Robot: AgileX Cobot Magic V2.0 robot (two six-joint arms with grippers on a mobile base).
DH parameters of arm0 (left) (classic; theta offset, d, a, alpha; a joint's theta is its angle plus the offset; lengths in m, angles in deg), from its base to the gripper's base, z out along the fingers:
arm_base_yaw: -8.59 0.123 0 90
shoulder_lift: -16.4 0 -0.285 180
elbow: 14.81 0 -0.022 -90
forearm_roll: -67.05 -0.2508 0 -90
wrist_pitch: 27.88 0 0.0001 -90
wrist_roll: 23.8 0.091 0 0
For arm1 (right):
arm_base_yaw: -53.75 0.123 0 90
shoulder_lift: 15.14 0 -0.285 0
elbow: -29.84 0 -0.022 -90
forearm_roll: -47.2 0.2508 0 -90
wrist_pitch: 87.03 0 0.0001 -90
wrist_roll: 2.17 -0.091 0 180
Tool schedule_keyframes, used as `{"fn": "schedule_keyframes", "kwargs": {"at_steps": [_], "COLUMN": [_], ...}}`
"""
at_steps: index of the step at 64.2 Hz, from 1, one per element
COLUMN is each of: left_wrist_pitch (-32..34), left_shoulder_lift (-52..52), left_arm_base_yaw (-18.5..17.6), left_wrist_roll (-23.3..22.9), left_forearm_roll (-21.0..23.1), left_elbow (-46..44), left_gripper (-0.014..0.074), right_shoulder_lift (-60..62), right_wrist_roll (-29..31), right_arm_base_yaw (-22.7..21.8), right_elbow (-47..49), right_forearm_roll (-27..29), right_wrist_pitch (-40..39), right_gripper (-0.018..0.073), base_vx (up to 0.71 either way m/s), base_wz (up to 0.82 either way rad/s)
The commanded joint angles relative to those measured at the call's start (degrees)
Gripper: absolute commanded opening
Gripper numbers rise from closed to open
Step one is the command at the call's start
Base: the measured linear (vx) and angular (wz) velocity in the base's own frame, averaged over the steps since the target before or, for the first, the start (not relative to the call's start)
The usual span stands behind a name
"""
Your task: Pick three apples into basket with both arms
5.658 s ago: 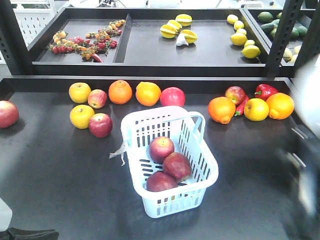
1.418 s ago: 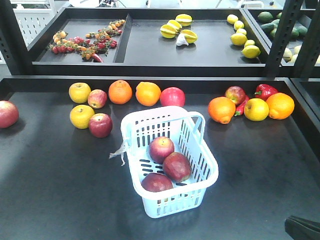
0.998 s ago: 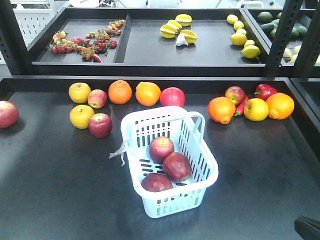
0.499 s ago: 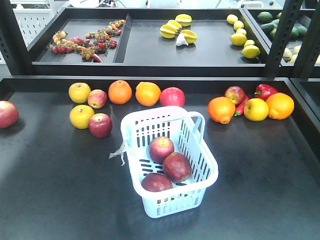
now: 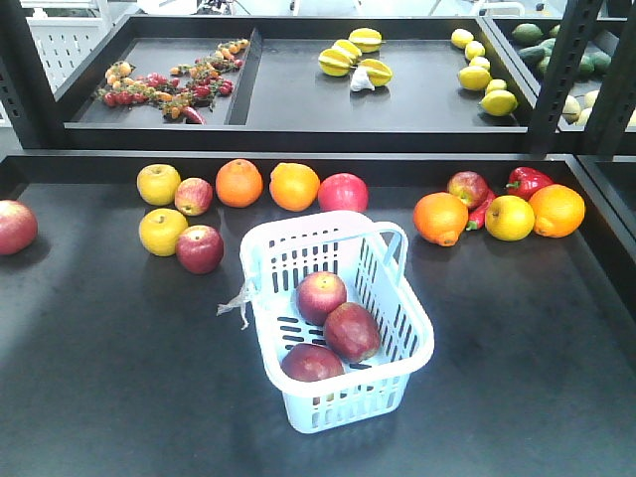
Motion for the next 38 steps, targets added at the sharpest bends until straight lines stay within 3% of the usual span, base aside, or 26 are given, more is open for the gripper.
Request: {"fn": "schedule_keyframes", "kwargs": {"at_steps": [1, 38], "left_wrist_pitch": [4.4, 4.4], "left_shoulder_lift": [0.8, 0.8], "left_arm_base_yaw": [0.0, 0.0], "left_wrist_roll": [-0.5, -0.5], "left_forearm_roll": [0.6, 0.6], "left_elbow": [1.4, 1.4], "left_gripper": [-0.0006, -0.0006], "right_shoulder_lift": [0.6, 0.6], "right_wrist_roll": [3.4, 3.6], "right_arm_base_yaw": [-0.4, -0.4], "right_elbow": [-0.8, -0.8], "right_forearm_roll": [-0.7, -0.7], "right_wrist_pitch": [-5.4, -5.6], "right_gripper": [-0.0004, -0.0004], "base_vx": [0.00, 0.00], "base_wz": [0.00, 0.00]}}
